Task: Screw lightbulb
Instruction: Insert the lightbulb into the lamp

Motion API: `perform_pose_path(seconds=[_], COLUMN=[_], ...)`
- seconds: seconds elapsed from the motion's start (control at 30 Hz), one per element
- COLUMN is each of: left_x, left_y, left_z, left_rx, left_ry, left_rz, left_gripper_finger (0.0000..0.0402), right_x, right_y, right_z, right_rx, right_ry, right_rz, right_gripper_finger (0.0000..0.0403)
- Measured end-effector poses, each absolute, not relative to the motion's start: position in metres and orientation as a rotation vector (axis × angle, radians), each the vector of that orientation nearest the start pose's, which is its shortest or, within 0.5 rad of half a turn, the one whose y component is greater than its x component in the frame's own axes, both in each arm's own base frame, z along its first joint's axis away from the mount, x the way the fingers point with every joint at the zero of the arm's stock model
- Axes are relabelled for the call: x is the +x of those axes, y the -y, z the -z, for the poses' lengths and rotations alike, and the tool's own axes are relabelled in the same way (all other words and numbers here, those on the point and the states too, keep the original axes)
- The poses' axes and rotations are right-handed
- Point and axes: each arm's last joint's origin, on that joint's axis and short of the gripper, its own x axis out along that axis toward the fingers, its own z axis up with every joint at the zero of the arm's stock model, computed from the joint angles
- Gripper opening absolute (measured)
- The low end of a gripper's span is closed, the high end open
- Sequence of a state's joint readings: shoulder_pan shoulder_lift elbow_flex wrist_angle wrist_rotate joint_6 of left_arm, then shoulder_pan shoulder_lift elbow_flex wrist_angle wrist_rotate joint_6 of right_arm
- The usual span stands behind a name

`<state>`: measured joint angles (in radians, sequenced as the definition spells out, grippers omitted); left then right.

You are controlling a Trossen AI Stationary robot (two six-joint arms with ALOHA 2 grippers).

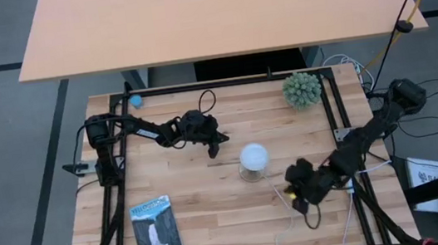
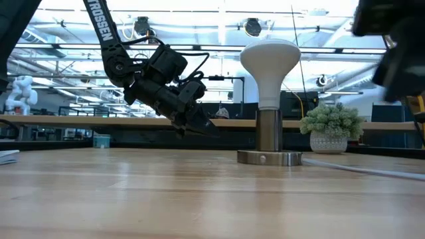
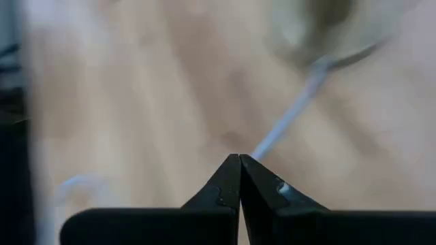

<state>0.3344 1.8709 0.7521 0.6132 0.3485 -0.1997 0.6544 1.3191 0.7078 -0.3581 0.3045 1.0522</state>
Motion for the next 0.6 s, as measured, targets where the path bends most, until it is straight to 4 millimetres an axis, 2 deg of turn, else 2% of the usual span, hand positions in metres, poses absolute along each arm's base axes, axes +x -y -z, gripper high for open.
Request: perform_pose_path(seconds=[0.13, 0.33, 0.47, 0.6], left_x=[0.327, 0.327, 0.327, 0.327], left_y=[-0.102, -0.099, -0.099, -0.098], left_z=[-0.115, -0.115, -0.115, -0.114], left_rx=[-0.366, -0.366, -0.368, -0.367], left_ry=[-0.480, -0.488, -0.491, -0.494], left_rz=[-0.027, -0.010, -0.011, -0.007], left_gripper_finger=[0.0000, 0.0000, 0.0000, 0.0000], right_x=[0.191, 0.191, 0.193, 0.192], right_y=[-0.161, -0.189, -0.198, -0.196], right_z=[-0.188, -0.160, -0.136, -0.125], right_rx=[0.624, 0.685, 0.686, 0.648], right_ry=[-0.919, -0.937, -0.995, -1.059], right_rz=[0.099, 0.127, 0.170, 0.211], right_gripper_finger=[0.0000, 0.0000, 0.0000, 0.0000])
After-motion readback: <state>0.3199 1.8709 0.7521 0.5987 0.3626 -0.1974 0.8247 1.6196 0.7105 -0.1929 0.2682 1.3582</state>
